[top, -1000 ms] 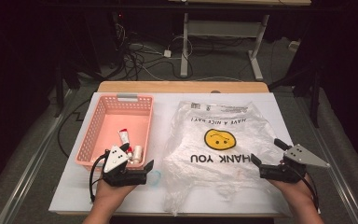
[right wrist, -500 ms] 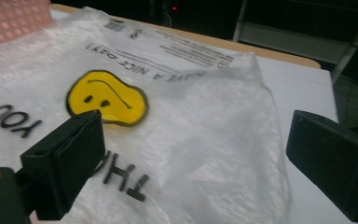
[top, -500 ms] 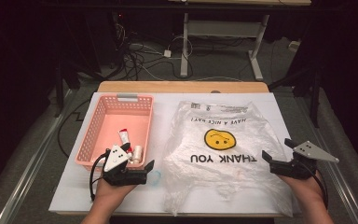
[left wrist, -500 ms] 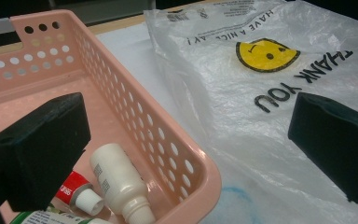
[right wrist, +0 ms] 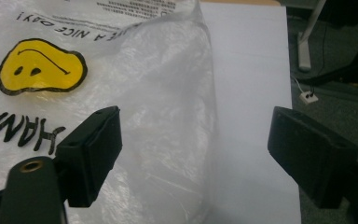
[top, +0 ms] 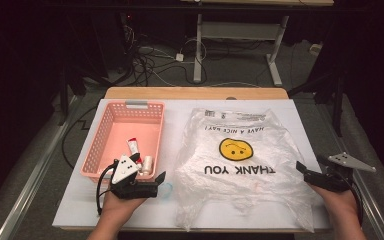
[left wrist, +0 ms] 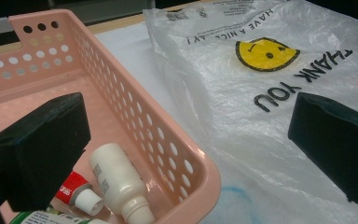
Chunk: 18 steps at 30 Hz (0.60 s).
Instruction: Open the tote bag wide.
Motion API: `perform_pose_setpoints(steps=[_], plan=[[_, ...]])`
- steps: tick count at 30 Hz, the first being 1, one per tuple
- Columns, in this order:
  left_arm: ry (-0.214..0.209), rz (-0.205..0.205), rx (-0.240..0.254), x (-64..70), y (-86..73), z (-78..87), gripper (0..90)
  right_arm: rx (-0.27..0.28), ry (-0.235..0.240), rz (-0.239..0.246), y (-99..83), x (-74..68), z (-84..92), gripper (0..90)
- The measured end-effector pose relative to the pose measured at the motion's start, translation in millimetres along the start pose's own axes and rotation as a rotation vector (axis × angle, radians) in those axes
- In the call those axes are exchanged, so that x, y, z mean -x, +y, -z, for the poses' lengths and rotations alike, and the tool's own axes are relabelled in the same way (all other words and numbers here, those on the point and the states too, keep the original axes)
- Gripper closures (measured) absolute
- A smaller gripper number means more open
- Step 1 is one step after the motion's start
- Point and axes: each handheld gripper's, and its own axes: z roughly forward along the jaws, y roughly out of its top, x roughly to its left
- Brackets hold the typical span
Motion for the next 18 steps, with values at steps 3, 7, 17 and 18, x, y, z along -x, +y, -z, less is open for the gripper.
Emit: perform_pose_setpoints(steps=[3, 7, 17, 18], plan=[[0.0, 0.0, 0.0, 0.3, 0.0, -0.1, 0.0, -0.024, -0.018, -0.005, -4.1, 5.5, -2.5, 31.1], [-0.001, 0.0, 0.0, 0.5, 0.0, 0.1, 0.0, -0.057, 0.0, -0.048, -8.6, 11.4, -5.9, 41.0], [-0.003, -0.003, -0.004, 0.4, 0.3, -0.2, 0.0, -0.122, 0.044, -0.084, -12.4, 12.3, -13.5, 62.0], [-0.003, -0.003, -0.004, 0.4, 0.3, -0.2, 0.0, -0.142, 0.039, -0.073, -12.9, 10.6, -14.9, 70.9]])
